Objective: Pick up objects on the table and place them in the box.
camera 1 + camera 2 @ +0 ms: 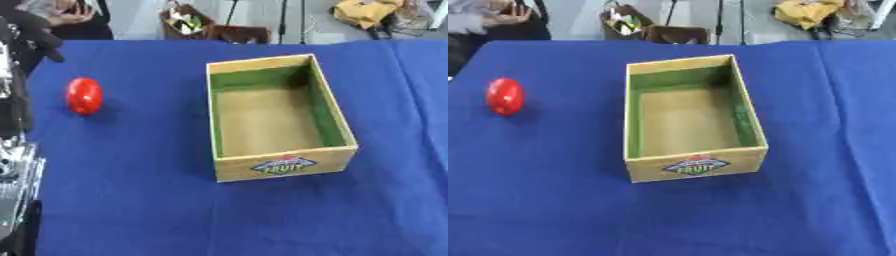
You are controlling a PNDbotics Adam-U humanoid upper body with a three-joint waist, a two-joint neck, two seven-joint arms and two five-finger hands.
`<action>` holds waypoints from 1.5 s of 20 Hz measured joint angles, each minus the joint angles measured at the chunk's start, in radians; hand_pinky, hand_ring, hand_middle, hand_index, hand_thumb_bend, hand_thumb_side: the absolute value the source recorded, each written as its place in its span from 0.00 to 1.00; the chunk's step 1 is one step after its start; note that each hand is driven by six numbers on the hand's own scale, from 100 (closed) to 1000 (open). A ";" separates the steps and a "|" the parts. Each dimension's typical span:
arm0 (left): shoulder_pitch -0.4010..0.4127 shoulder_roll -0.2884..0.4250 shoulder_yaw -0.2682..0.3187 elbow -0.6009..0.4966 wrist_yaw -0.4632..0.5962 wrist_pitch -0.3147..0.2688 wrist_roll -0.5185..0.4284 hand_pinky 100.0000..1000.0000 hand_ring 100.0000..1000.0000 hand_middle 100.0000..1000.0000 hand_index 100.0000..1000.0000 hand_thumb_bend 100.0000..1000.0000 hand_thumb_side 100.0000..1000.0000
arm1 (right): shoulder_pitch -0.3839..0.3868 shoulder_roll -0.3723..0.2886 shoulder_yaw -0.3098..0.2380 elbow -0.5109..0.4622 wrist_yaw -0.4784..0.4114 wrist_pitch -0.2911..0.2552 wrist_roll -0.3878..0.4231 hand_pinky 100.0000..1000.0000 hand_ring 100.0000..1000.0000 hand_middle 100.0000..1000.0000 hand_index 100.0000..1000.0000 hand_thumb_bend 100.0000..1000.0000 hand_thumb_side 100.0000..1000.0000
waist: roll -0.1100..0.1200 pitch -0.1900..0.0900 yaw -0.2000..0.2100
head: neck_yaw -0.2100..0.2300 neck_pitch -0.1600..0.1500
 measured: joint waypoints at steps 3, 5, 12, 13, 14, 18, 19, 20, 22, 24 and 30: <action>-0.031 0.058 -0.016 0.009 -0.039 0.037 -0.036 0.37 0.49 0.57 0.88 0.00 0.78 | 0.010 -0.024 -0.002 0.000 0.005 0.001 -0.004 0.65 0.68 0.63 0.75 0.00 0.93 | 0.003 0.000 0.006 | -0.033 0.008; -0.053 0.103 -0.019 0.016 -0.066 0.065 -0.063 0.39 0.51 0.59 0.89 0.00 0.77 | 0.010 -0.031 -0.003 0.000 0.008 0.001 -0.007 0.65 0.68 0.63 0.75 0.00 0.93 | -0.001 0.000 0.010 | -0.058 0.010; -0.126 0.262 -0.060 0.090 -0.167 0.164 -0.162 0.51 0.63 0.73 0.98 0.00 0.79 | 0.019 -0.046 -0.006 0.000 0.015 0.001 -0.013 0.65 0.68 0.63 0.75 0.00 0.94 | -0.002 0.006 0.013 | -0.099 0.010; -0.137 0.284 -0.073 0.109 -0.180 0.178 -0.176 0.56 0.68 0.76 1.00 0.00 0.80 | 0.019 -0.048 -0.006 0.000 0.017 0.001 -0.014 0.65 0.68 0.63 0.75 0.00 0.94 | -0.002 0.006 0.013 | -0.099 0.010; -0.147 0.306 -0.088 0.130 -0.194 0.192 -0.189 0.59 0.71 0.78 1.00 0.00 0.82 | 0.019 -0.051 -0.006 0.000 0.017 0.001 -0.014 0.65 0.68 0.63 0.75 0.00 0.94 | -0.002 0.007 0.013 | -0.099 0.010; -0.186 0.395 -0.152 0.219 -0.250 0.234 -0.245 0.63 0.75 0.81 1.00 0.00 0.87 | 0.020 -0.052 -0.006 0.000 0.018 0.002 -0.014 0.65 0.68 0.63 0.75 0.00 0.94 | -0.003 0.012 0.010 | -0.095 0.010; -0.197 0.418 -0.163 0.242 -0.265 0.237 -0.259 0.64 0.77 0.83 1.00 0.00 0.88 | 0.019 -0.052 -0.006 0.000 0.018 0.002 -0.014 0.65 0.68 0.63 0.75 0.00 0.94 | -0.003 0.014 0.007 | -0.093 0.010; -0.208 0.441 -0.172 0.265 -0.279 0.236 -0.273 0.65 0.77 0.83 1.00 0.00 0.88 | 0.019 -0.052 -0.006 0.000 0.018 0.002 -0.014 0.65 0.68 0.63 0.75 0.00 0.94 | -0.005 0.015 0.003 | -0.091 0.010; -0.225 0.487 -0.187 0.312 -0.308 0.229 -0.302 0.70 0.82 0.88 1.00 0.12 0.94 | 0.018 -0.052 -0.005 0.000 0.018 0.001 -0.012 0.65 0.68 0.63 0.75 0.00 0.94 | -0.009 0.020 -0.005 | -0.082 0.010; -0.235 0.533 -0.203 0.359 -0.338 0.226 -0.332 0.72 0.84 0.91 1.00 0.37 1.00 | 0.018 -0.052 0.000 0.000 0.018 0.000 -0.009 0.65 0.68 0.63 0.75 0.00 0.95 | -0.011 0.024 -0.013 | -0.072 0.010; -0.279 0.667 -0.273 0.495 -0.422 0.264 -0.416 0.78 0.88 0.93 1.00 0.93 1.00 | 0.009 -0.052 0.008 0.000 0.018 -0.001 0.001 0.66 0.68 0.63 0.75 0.00 0.95 | -0.008 0.038 -0.035 | -0.030 -0.003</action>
